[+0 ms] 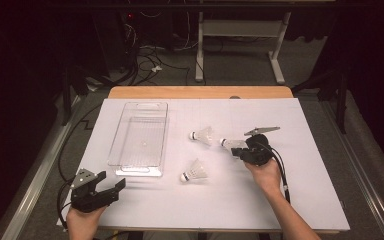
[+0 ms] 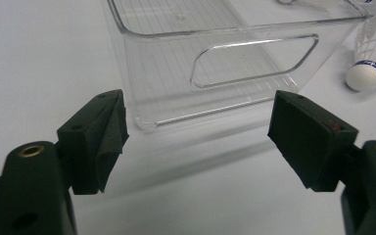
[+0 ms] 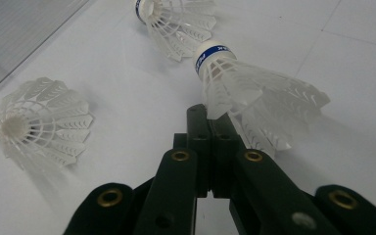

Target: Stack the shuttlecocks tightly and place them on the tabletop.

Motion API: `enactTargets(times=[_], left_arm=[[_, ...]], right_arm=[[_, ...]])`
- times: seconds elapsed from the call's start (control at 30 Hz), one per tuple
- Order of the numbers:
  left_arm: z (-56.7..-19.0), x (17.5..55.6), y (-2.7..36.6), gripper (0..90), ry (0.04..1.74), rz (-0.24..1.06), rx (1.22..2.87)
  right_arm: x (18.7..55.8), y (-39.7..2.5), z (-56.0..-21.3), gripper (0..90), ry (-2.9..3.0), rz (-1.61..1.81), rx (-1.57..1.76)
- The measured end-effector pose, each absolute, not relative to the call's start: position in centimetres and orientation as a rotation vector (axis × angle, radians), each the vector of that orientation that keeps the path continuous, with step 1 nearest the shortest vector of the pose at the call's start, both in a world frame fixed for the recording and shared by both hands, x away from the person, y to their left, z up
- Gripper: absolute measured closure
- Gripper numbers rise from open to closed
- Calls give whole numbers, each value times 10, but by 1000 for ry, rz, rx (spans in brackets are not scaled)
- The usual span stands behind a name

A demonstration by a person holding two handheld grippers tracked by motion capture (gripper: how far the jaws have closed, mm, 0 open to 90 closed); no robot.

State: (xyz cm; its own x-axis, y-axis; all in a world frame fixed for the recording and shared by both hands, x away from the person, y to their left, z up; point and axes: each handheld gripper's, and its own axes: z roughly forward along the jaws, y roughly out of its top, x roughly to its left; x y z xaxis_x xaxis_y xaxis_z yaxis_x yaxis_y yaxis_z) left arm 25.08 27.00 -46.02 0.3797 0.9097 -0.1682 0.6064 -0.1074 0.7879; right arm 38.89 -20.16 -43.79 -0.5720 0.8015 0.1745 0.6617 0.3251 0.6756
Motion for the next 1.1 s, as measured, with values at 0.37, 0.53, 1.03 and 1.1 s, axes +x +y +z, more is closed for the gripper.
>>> enactTargets(times=[0.37, 0.53, 1.03, 1.1], left_arm=[[-461, 252, 268, 230, 1320, 463, 1822], [-461, 252, 268, 230, 1316, 465, 1826], [-461, 250, 268, 226, 1317, 473, 1825], [-461, 250, 268, 227, 1317, 472, 1826]], right_arm=[[392, -199, -433, 900, 2414, 1086, 1322], [394, -197, -431, 900, 2421, 1089, 1313], [400, -190, -422, 900, 2430, 1097, 1293], [401, -189, -421, 900, 2434, 1095, 1284]])
